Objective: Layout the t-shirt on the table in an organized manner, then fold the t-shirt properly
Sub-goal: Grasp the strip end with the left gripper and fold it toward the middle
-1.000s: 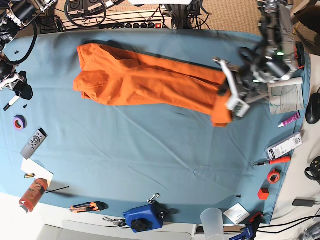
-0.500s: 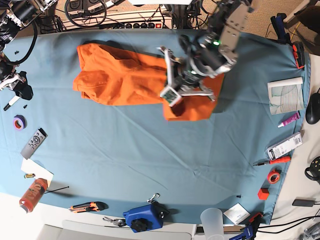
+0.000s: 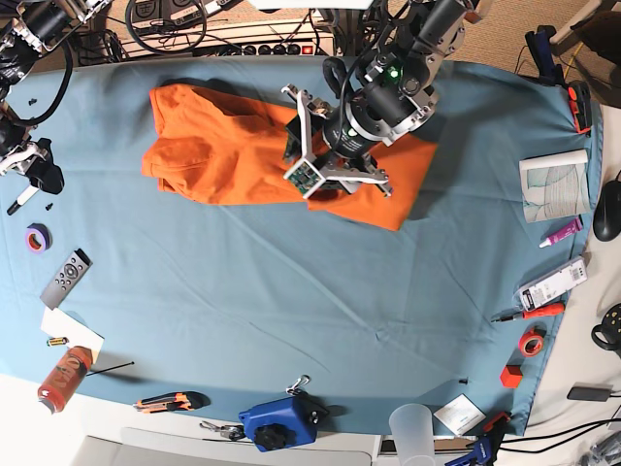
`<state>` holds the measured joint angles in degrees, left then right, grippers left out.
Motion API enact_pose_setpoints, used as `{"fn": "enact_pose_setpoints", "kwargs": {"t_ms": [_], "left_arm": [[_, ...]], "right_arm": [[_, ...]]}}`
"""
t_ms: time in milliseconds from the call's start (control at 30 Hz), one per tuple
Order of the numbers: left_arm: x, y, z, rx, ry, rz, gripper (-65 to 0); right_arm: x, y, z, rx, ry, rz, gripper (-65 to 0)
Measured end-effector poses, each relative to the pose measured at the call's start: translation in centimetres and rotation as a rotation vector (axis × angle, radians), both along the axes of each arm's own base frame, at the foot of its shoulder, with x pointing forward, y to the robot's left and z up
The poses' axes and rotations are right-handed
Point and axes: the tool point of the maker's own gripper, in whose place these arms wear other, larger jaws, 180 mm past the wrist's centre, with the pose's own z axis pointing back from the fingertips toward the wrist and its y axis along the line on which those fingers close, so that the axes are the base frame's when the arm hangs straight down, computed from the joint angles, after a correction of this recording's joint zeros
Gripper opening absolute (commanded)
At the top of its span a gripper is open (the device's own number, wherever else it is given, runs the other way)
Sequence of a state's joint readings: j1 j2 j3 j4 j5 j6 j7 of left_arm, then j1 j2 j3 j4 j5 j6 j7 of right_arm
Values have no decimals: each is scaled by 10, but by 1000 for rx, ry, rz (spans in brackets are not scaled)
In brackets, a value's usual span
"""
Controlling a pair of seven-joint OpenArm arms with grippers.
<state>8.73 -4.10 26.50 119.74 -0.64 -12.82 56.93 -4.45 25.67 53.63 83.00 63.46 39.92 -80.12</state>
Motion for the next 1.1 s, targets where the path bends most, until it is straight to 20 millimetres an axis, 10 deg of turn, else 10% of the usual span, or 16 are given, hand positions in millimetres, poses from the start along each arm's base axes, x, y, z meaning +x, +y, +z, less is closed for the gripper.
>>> {"fn": "enact_pose_setpoints", "kwargs": {"t_ms": [300,533,1100], "left_arm": [[18,32,33,36,-92,212,-387],[11,65,-5,217,-39,276,-471],[-16,-10,-77,26,240,48,-472]], "right_arm": [[0,0,0,0,0,0,-446],[4,5,7,30,-44,12,-446],[6,8,12,50,-72,21,-446]]}}
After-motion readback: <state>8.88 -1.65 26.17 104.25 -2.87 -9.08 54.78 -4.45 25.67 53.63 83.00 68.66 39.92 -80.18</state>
